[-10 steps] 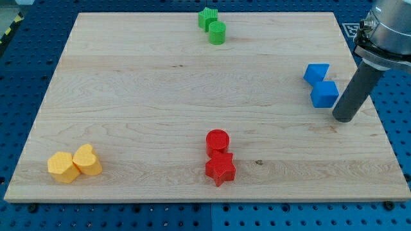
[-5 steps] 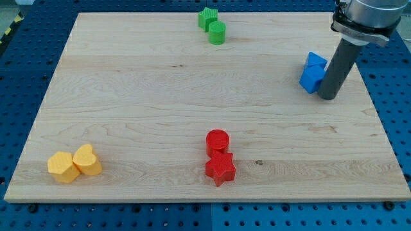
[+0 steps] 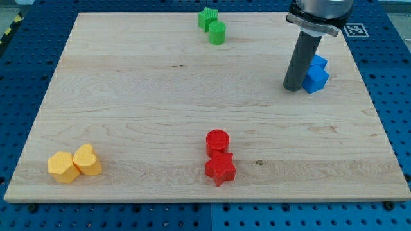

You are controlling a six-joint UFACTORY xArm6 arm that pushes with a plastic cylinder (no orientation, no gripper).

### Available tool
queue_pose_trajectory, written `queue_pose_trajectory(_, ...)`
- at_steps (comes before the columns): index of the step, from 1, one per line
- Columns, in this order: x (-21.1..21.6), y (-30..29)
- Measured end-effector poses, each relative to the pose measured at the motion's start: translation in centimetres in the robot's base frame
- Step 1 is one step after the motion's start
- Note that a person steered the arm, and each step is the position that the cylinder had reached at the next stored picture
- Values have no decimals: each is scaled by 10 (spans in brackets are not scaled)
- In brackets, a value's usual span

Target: Slightly move the blue cube and triangle to the right

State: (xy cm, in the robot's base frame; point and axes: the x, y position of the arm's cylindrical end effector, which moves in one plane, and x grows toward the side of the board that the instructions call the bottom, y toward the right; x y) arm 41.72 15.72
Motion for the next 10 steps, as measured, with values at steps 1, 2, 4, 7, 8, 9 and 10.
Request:
queue_pose_trajectory(1,-2,0)
queue_pose_trajectory(2,-8,14)
queue_pose_trajectory(4,-11,32)
queue_pose_trajectory(7,-59,-27)
queue_pose_trajectory(8,-59,-27)
queue_pose_trajectory(9,-59,-11)
queue_pose_trajectory(10,-59,9)
